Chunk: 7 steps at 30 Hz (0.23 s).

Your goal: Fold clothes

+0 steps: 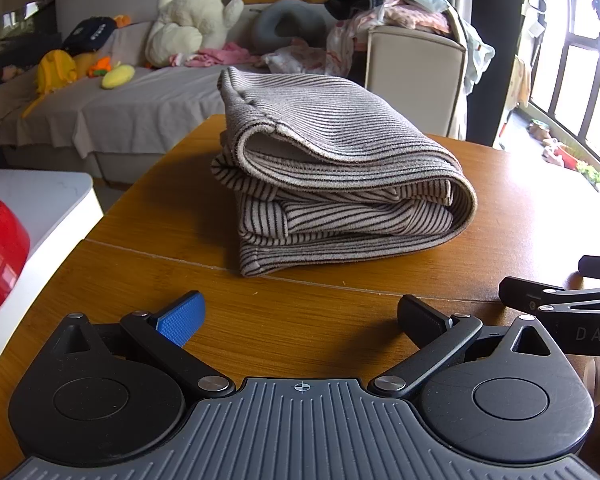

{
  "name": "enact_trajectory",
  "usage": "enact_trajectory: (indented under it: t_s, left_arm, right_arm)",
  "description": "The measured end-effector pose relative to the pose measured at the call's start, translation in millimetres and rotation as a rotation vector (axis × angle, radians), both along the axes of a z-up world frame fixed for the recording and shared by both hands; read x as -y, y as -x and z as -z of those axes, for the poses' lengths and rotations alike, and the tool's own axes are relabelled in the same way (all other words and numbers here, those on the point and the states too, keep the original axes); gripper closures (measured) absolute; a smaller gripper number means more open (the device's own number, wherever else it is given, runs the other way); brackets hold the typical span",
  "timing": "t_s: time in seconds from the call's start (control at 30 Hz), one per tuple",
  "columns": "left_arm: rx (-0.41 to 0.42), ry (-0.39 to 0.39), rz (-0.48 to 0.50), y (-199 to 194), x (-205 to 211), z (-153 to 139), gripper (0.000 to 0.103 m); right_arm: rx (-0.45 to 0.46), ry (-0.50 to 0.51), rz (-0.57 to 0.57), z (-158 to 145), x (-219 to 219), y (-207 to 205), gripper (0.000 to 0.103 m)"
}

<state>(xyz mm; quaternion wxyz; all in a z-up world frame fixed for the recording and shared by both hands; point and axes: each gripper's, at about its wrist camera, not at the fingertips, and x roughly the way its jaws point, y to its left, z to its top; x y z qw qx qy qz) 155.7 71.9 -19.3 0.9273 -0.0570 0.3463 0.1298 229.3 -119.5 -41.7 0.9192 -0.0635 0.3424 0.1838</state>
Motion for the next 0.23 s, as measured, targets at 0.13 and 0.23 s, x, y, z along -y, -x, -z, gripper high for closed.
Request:
enact_trajectory:
  t_s: [0.13,0.23]
  left_arm:
    - [0.002,0.002,0.001,0.4,0.3,-0.1,0.0]
    - [0.007,0.009,0.001,1.4,-0.3,-0.2,0.0]
  right_arm:
    - [0.0,0.0,0.0,0.0,0.0,0.0,0.0]
    - [0.0,0.0,0.0,0.0,0.1,-0.1,0.0]
